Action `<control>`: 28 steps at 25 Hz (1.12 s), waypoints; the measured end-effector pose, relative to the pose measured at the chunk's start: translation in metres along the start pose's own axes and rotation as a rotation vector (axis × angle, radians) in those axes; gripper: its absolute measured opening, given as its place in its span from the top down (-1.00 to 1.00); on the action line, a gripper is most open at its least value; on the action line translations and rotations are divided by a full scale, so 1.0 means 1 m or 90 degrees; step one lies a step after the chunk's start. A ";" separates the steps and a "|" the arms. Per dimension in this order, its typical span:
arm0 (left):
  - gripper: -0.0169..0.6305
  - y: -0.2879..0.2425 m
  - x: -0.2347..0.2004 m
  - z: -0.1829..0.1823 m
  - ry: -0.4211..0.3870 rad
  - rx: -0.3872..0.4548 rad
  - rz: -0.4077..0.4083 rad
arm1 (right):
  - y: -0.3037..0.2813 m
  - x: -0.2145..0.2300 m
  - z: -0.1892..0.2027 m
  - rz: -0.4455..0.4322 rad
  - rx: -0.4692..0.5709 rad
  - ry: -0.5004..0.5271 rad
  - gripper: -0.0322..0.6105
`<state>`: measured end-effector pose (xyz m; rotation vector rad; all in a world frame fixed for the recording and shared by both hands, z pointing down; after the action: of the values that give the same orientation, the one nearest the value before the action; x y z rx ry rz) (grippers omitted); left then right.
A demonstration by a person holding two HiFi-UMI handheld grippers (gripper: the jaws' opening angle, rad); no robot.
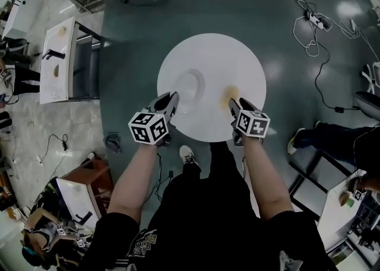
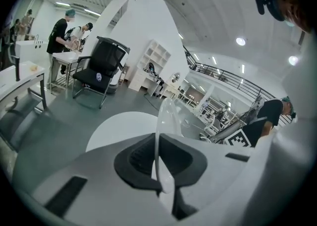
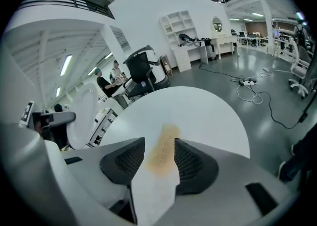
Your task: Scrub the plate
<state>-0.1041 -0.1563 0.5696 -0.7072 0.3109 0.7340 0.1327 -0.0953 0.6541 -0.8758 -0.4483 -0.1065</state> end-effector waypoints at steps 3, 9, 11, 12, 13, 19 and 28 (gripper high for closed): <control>0.89 0.000 0.006 0.006 0.003 -0.002 -0.002 | -0.015 0.007 0.001 0.014 -0.022 -0.008 0.33; 0.89 0.000 0.007 0.015 0.007 -0.011 -0.010 | -0.035 0.018 0.008 0.031 -0.065 -0.037 0.33; 0.89 0.001 0.007 0.016 0.010 -0.013 -0.013 | -0.037 0.021 0.010 0.032 -0.072 -0.045 0.36; 0.89 0.001 0.007 0.017 0.010 -0.013 -0.014 | -0.037 0.021 0.011 0.030 -0.074 -0.045 0.45; 0.89 0.001 0.007 0.017 0.010 -0.014 -0.016 | -0.038 0.021 0.012 0.027 -0.075 -0.044 0.48; 0.89 -0.001 0.007 0.018 0.013 -0.019 -0.031 | -0.028 0.001 -0.007 -0.030 -0.016 0.001 0.57; 0.89 0.010 0.023 0.013 0.043 -0.043 -0.070 | 0.042 -0.133 -0.083 -0.222 0.202 0.319 0.57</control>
<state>-0.0941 -0.1307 0.5626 -0.8083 0.3074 0.6193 0.0522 -0.1436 0.5216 -0.4274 -0.1347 -0.5482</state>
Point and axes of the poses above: the fingertips, and each gripper's own axes: y backward along the fingers, x to its right, z out of its underside, the point moved 2 cm from there along y, backward along the fingers, and after that the axes turned 2 degrees about -y, right-handed, at the moved point
